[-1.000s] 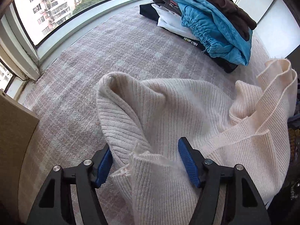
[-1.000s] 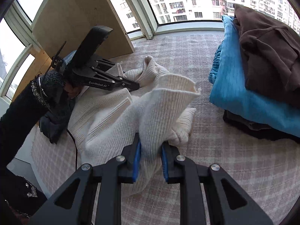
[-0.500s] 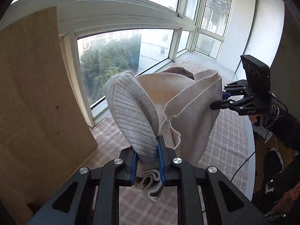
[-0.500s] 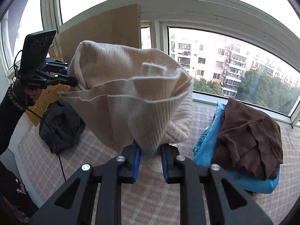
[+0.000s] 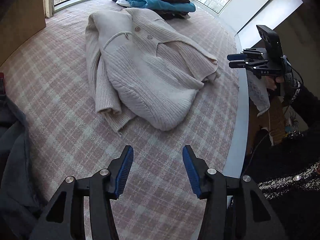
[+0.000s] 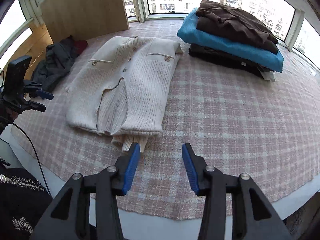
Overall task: Fold clothes
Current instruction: 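Open both grippers and drop the cardigan onto the mat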
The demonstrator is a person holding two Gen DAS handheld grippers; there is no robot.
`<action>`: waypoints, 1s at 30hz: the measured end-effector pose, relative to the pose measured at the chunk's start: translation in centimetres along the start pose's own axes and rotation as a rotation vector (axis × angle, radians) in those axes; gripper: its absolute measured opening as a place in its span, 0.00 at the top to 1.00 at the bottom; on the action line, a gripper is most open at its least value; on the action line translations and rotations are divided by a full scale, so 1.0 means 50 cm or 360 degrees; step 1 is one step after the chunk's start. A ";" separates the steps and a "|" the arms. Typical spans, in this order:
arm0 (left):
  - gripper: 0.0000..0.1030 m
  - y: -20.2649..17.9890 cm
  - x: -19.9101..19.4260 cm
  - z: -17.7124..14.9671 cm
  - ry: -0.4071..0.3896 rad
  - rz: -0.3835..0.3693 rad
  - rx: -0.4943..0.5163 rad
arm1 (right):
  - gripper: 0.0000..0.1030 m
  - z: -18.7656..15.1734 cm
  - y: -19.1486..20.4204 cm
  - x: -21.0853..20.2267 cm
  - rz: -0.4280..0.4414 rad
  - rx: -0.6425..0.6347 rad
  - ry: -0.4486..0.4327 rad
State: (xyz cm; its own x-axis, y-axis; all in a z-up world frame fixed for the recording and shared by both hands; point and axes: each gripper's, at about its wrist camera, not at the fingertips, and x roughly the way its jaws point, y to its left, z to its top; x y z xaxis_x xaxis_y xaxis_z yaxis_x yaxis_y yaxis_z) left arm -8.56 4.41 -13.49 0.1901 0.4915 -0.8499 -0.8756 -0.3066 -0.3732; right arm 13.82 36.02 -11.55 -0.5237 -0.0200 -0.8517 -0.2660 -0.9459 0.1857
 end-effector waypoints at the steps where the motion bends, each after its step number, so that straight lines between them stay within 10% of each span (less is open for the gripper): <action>1: 0.52 0.003 -0.015 0.010 -0.0055 -0.0004 -0.0027 | 0.53 0.031 -0.010 0.006 0.0051 0.0062 -0.0041; 7: 0.32 0.064 -0.050 0.189 -0.0365 -0.0059 -0.0157 | 0.53 0.197 0.007 0.115 0.0194 0.0168 -0.0091; 14: 0.33 0.206 0.092 0.359 -0.0224 -0.0178 -0.0416 | 0.53 0.276 0.029 0.189 0.0292 0.0189 0.0002; 18: 0.72 0.225 0.141 0.378 -0.0171 -0.0326 -0.0395 | 0.53 0.298 0.036 0.190 0.0322 0.0174 0.0017; 24: 0.69 0.327 0.036 0.390 -0.0483 -0.0143 -0.0609 | 0.53 0.287 0.178 0.228 0.0488 0.0047 0.0202; 27: 0.41 0.303 -0.021 0.347 -0.0487 -0.0099 -0.0486 | 0.52 0.262 0.278 0.272 0.0476 -0.0003 0.0307; 30: 0.40 0.237 -0.076 0.254 -0.0460 0.0037 -0.0288 | 0.52 0.239 0.358 0.324 0.0411 -0.0047 0.0447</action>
State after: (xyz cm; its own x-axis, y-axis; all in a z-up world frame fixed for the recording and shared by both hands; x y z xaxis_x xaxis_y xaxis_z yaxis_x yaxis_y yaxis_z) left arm -25.31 9.25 -9.97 0.0144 0.6854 -0.7280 -0.7803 -0.4476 -0.4368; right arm -9.11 22.65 -16.16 -0.3273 -0.3429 -0.8805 -0.1284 -0.9070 0.4010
